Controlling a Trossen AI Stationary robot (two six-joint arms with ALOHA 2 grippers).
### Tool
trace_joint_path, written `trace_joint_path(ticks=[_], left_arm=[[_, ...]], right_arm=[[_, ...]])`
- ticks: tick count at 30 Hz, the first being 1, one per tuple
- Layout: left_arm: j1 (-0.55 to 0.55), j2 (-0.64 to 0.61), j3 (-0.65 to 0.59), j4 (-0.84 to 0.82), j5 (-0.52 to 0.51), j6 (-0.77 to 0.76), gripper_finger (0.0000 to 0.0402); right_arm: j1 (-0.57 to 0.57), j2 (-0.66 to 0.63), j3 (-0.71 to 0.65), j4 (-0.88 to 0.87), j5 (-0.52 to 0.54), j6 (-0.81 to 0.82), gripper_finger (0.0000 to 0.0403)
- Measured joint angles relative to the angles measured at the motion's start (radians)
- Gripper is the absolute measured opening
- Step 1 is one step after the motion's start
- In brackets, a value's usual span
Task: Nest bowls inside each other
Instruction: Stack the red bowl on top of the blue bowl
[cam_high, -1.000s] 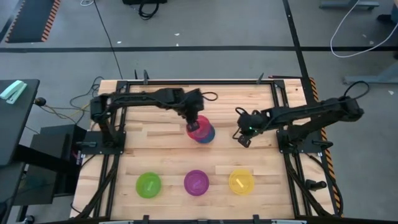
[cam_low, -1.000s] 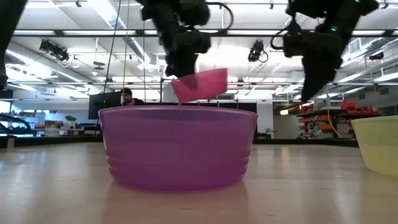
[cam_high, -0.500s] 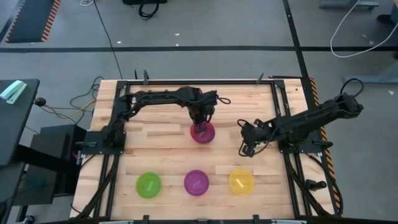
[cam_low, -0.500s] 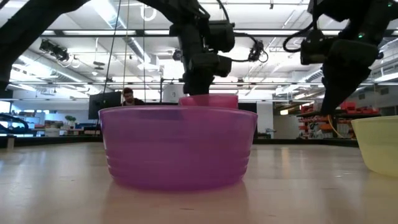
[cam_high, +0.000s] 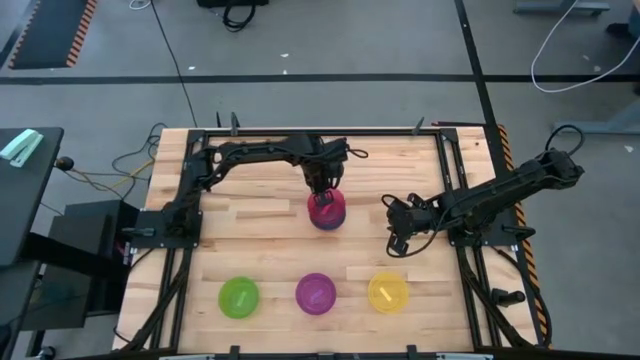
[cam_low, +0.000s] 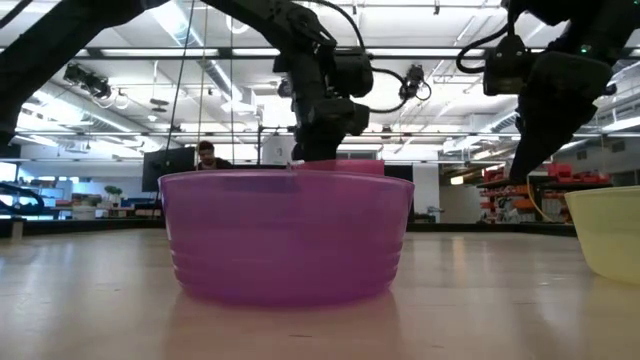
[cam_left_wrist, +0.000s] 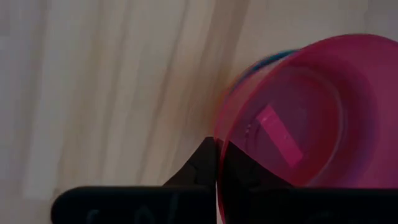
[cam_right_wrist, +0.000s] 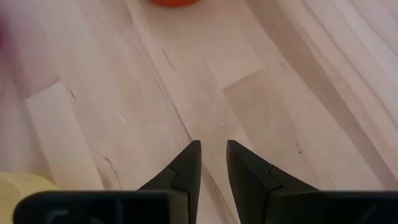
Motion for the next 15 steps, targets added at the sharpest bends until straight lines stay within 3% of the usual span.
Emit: trace_joint_path(ticks=[15], left_arm=[[-0.004,0.049,0.000,-0.006,0.028,0.003,0.0010]], right_arm=[[0.000,0.000,0.000,0.011,0.016,-0.007,0.0084]])
